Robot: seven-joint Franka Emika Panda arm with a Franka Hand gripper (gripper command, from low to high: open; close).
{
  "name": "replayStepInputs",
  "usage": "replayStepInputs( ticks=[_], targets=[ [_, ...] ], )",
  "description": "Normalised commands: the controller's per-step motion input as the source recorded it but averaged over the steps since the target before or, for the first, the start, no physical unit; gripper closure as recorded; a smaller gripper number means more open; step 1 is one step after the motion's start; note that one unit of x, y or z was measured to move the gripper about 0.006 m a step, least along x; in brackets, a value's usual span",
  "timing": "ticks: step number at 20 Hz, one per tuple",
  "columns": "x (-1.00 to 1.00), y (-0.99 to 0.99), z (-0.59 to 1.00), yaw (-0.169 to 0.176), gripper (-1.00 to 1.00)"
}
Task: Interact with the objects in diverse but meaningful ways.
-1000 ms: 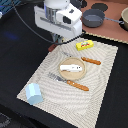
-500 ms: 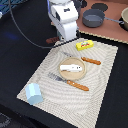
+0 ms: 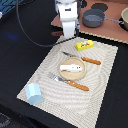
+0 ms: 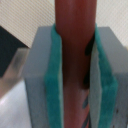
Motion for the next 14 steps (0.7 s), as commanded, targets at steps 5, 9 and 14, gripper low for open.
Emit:
replayStepInputs(
  ticks=[5, 9, 14],
  targets=[
    [0.22, -0.21, 0.02, -0.044, 1.0],
    [0.2, -0.33, 0.14, -0.076, 1.0],
    [0.01, -0.01, -0.12, -0.013, 1.0]
  ],
)
